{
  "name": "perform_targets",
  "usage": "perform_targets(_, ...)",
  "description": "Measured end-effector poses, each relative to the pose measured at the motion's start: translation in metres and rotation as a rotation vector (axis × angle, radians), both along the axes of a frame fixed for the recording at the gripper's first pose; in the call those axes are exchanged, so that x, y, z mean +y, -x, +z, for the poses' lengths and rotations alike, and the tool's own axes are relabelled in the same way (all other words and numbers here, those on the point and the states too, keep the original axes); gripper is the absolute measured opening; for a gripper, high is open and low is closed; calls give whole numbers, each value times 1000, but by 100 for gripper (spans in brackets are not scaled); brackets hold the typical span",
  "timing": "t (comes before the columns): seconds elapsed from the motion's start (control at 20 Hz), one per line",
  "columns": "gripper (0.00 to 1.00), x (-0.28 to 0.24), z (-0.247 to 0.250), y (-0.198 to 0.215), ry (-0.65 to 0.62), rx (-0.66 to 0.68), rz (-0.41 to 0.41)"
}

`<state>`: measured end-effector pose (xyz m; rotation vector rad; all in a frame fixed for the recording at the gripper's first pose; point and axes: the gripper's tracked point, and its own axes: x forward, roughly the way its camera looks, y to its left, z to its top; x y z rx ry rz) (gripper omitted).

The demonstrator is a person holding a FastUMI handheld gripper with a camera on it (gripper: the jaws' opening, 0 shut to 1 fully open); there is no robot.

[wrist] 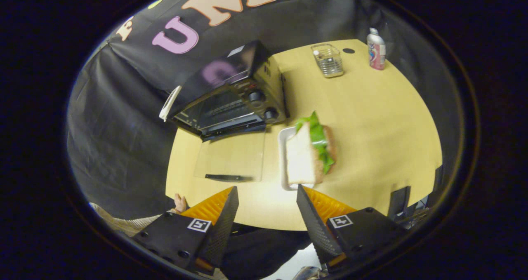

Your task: Open the toaster oven, put the food inside, and close the toaster oven door.

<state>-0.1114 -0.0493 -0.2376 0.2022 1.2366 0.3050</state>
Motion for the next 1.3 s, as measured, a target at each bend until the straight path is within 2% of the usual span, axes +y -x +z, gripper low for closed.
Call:
perform_targets(0.25,88,-45,-27,-24,45,59,-13)
perform_targets(0.55,88,-42,-57,-38,-14,121,-23)
perform_targets(0.75,62,-33,-75,-42,-36,137,-61)
perform_targets(1.0,30,-24,-68,-39,-61,114,-120)
perform_targets(1.3,29,-4,-28,-44,-138,18,-268)
